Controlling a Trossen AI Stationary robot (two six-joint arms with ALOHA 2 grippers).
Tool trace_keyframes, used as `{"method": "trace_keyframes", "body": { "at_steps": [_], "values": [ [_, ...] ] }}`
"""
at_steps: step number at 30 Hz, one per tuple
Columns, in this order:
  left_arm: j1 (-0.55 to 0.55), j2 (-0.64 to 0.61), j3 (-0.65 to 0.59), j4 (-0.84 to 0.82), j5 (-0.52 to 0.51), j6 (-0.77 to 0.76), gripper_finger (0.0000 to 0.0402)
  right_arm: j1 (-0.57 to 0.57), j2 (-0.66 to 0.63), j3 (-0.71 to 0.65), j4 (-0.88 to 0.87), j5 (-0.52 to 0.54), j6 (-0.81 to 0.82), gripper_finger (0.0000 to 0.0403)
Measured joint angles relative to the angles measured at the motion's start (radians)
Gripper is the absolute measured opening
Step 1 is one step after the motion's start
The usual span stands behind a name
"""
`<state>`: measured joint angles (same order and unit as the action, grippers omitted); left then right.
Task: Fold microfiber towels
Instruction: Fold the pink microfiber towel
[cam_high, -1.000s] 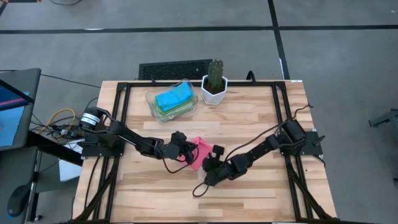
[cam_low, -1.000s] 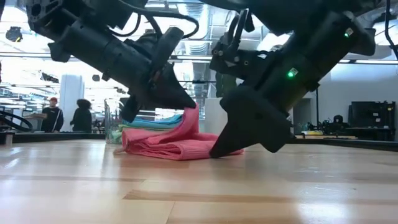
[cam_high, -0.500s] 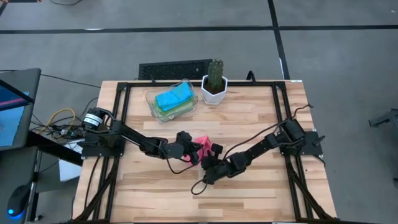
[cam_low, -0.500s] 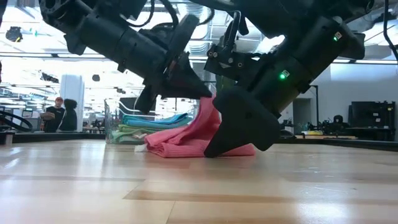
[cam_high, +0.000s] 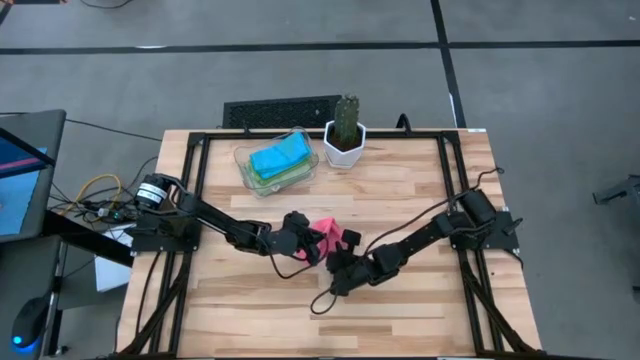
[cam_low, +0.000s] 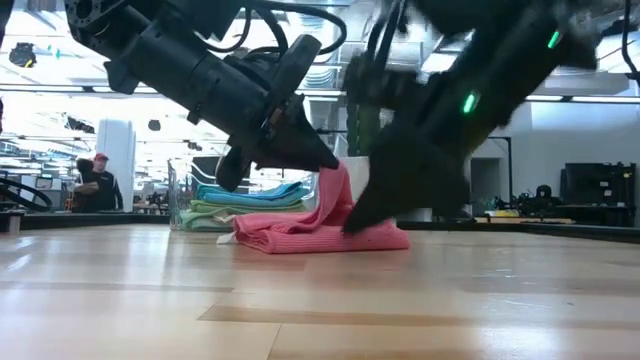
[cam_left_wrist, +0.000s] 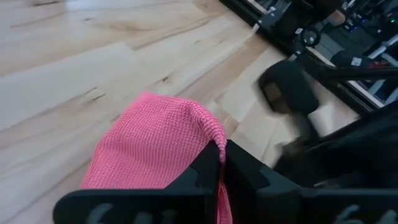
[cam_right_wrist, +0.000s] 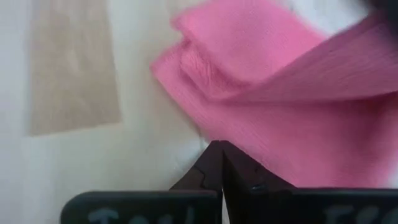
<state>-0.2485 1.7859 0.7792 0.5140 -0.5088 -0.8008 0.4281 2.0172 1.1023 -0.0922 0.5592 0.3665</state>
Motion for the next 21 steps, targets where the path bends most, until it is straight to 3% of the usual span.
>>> {"method": "trace_keyframes", "body": {
  "at_steps": [4,11,21],
  "values": [
    [0.0,0.0,0.0,0.003,0.006,0.011,0.002,0.033,-0.082,0.004,-0.081,0.037,-0.001,0.0025],
    [0.0,0.0,0.0,0.027,0.03,0.034,0.0102,0.048,-0.162,0.005,-0.205,0.124,0.007,0.0026],
    [0.0,-0.005,0.0,0.036,0.125,0.066,0.0195,0.016,-0.275,0.004,-0.213,0.206,-0.088,0.0026]
  ]
}}
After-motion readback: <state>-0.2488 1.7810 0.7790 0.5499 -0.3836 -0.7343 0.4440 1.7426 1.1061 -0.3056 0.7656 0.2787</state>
